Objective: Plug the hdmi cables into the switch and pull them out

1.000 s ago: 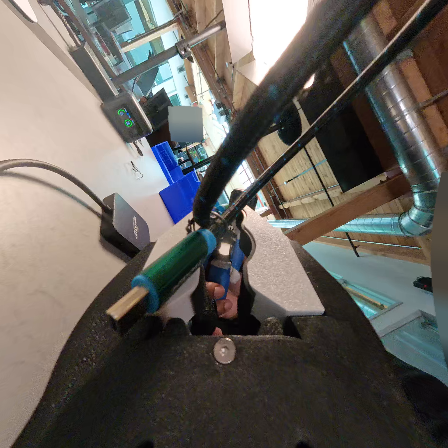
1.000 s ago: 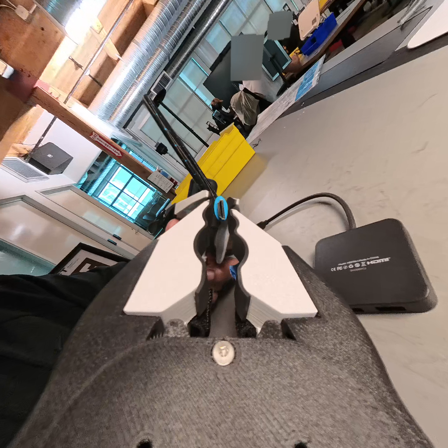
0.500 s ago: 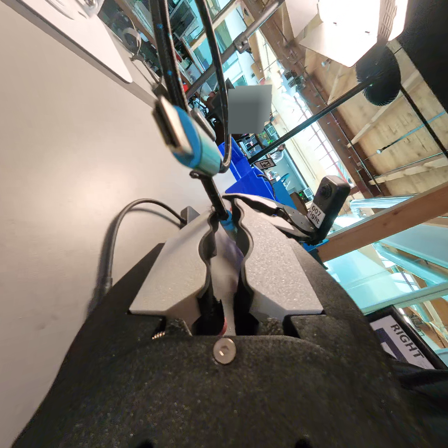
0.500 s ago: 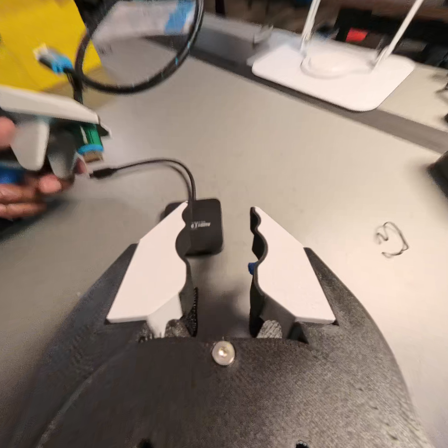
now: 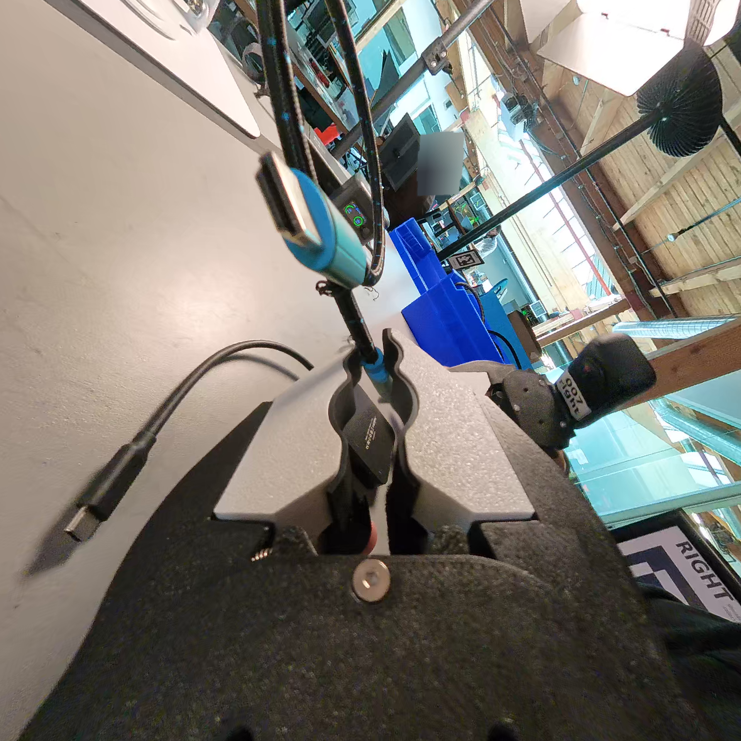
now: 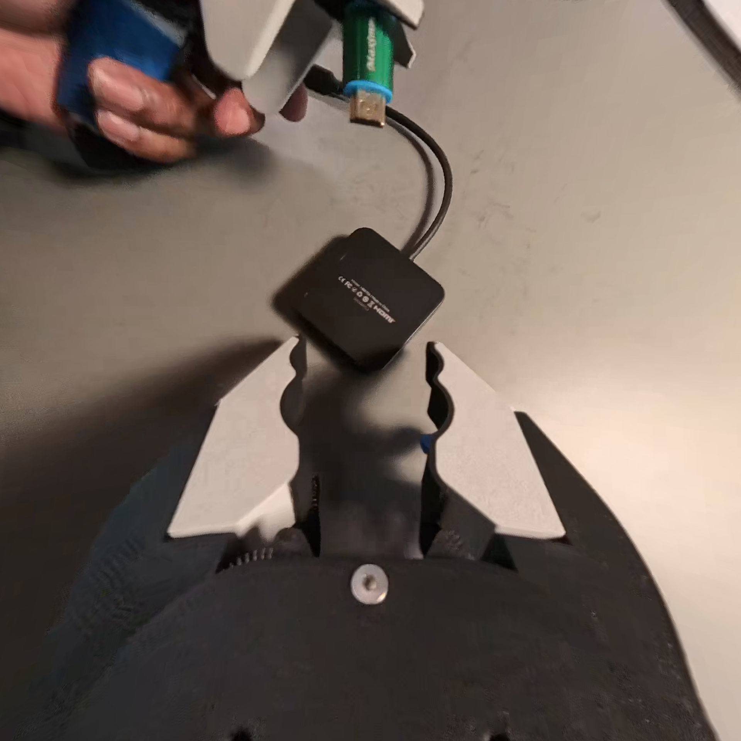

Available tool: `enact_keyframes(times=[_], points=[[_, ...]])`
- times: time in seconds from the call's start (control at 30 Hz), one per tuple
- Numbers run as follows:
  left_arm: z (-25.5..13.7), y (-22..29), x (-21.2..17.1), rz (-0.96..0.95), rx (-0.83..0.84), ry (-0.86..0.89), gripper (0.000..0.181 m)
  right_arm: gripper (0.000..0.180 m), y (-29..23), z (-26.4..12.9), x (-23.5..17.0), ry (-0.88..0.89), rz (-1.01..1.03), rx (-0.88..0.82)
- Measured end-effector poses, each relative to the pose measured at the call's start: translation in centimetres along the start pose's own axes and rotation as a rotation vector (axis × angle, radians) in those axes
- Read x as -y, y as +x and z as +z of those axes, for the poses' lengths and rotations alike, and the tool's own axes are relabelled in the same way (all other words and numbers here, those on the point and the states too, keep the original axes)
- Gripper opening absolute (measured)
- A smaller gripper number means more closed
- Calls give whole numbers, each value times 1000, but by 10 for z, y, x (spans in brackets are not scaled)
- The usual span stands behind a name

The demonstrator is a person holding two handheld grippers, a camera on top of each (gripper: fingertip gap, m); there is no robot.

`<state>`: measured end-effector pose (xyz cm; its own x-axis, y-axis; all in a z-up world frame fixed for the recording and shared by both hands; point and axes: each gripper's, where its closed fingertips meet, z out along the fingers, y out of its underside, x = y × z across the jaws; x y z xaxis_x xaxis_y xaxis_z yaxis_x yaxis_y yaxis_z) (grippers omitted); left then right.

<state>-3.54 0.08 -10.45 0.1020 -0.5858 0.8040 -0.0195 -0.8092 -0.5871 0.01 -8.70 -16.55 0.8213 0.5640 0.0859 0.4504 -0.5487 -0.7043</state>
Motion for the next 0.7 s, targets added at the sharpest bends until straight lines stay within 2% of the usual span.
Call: enact_keyframes(times=[0.1,0.33,0.7], points=[[1,0,-2,-1,-3,-17,10,75,-2,6,-2,8,-115,-14],[1,0,-8,21,-1,-53,10,64,-20,18,7,19,-23,21],[-1,-4,-7,34,-1,-70,11,67,-29,22,13,24,-32,37]])
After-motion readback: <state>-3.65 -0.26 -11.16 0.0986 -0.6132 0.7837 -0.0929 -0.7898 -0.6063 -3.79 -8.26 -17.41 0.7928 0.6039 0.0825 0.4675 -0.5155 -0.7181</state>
